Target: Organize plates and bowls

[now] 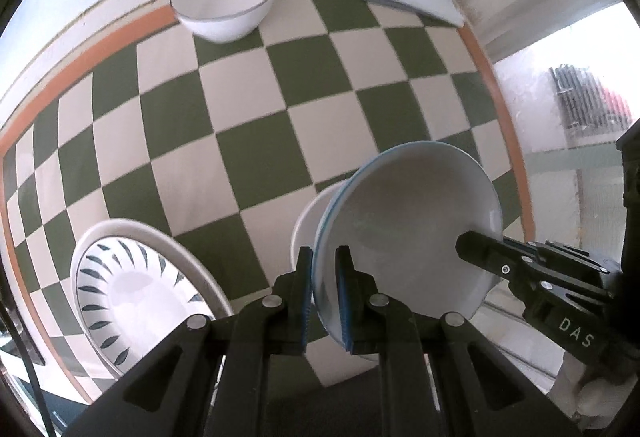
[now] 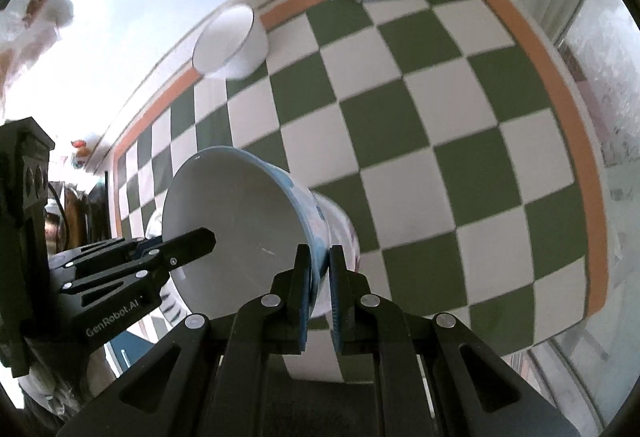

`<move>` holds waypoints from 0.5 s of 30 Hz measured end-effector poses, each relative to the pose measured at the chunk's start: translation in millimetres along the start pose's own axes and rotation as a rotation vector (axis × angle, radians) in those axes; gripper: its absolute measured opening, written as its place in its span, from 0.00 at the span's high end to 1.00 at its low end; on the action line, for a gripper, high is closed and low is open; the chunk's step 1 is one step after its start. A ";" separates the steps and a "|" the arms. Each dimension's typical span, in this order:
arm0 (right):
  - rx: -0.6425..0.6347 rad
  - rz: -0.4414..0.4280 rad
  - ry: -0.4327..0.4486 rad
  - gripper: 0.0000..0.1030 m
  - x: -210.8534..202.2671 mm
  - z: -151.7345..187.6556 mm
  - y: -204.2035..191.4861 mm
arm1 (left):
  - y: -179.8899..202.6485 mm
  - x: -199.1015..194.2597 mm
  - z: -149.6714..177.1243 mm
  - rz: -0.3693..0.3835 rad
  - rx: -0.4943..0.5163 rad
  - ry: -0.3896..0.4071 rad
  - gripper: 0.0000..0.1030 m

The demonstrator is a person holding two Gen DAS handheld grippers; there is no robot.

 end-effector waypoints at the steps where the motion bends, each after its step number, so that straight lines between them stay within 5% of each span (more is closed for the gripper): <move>1: 0.000 0.001 -0.007 0.90 2.8 2.0 -0.3 | -0.9 4.4 2.1 -0.005 0.001 -0.009 0.91; 15: 0.017 0.010 -0.063 0.90 34.7 11.2 7.7 | -2.9 29.9 5.8 -0.033 -0.007 -0.044 0.91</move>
Point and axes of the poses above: each gripper's, at about its wrist camera, not at the fingertips, and x roughly the way its jaws point, y to its right, z to its underside, the point moved 2 cm from there along x, roughly the way its jaws point, and after that the axes turned 1 degree about y, right-handed, at the moved point
